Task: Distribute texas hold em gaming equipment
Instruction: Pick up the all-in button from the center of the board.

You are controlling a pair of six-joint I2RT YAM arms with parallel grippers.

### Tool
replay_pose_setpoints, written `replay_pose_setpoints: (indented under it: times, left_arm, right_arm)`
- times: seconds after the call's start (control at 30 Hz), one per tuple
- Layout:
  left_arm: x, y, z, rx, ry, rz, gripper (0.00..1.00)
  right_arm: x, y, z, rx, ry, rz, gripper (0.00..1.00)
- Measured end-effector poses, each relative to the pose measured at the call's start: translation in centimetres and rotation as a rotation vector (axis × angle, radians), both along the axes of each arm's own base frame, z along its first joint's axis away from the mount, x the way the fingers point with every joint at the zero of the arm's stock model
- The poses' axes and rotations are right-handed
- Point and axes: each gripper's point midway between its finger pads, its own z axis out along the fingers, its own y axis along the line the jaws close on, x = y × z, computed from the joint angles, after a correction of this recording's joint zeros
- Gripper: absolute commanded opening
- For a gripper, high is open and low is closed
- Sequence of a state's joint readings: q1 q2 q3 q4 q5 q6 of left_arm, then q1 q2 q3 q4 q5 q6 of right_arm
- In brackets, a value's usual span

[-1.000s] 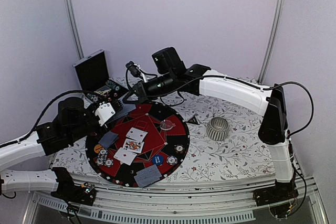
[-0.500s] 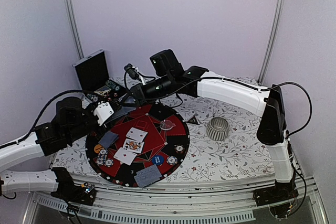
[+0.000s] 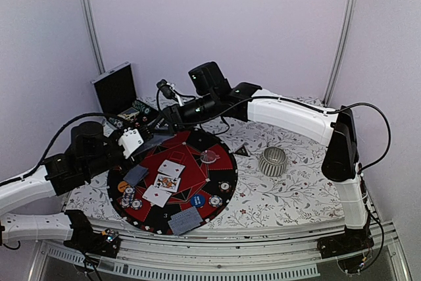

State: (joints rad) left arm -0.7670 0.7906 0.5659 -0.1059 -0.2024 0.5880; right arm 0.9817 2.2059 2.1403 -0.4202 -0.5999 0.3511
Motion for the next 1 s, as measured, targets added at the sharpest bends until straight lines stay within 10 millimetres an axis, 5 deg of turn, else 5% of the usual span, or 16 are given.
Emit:
replay_pose_setpoints:
  times: [0.13, 0.3, 0.53, 0.67, 0.83, 1.0]
  left_arm:
    - [0.0, -0.1, -0.1, -0.001, 0.004, -0.005, 0.53]
    - [-0.1, -0.1, -0.1, -0.003, 0.006, -0.007, 0.53]
    - [-0.1, -0.2, -0.1, -0.006, 0.008, -0.009, 0.53]
    - [-0.1, -0.2, -0.1, -0.008, 0.009, -0.008, 0.53]
    - [-0.1, -0.2, -0.1, -0.009, 0.010, -0.008, 0.53]
    - [-0.1, -0.2, -0.1, -0.012, 0.010, -0.007, 0.53]
  right_arm:
    - [0.0, 0.0, 0.0, -0.001, -0.001, -0.002, 0.68]
    - [0.5, 0.0, -0.1, -0.007, -0.015, -0.024, 1.00]
    - [2.1, -0.7, 0.3, -0.016, -0.073, -0.082, 0.99]
    - [3.7, -2.1, 2.6, 0.003, -0.130, -0.138, 0.99]
    - [5.7, -5.4, 7.6, 0.058, -0.222, -0.225, 0.99]
    - [9.9, -12.6, 9.2, 0.016, -0.299, -0.424, 0.99]
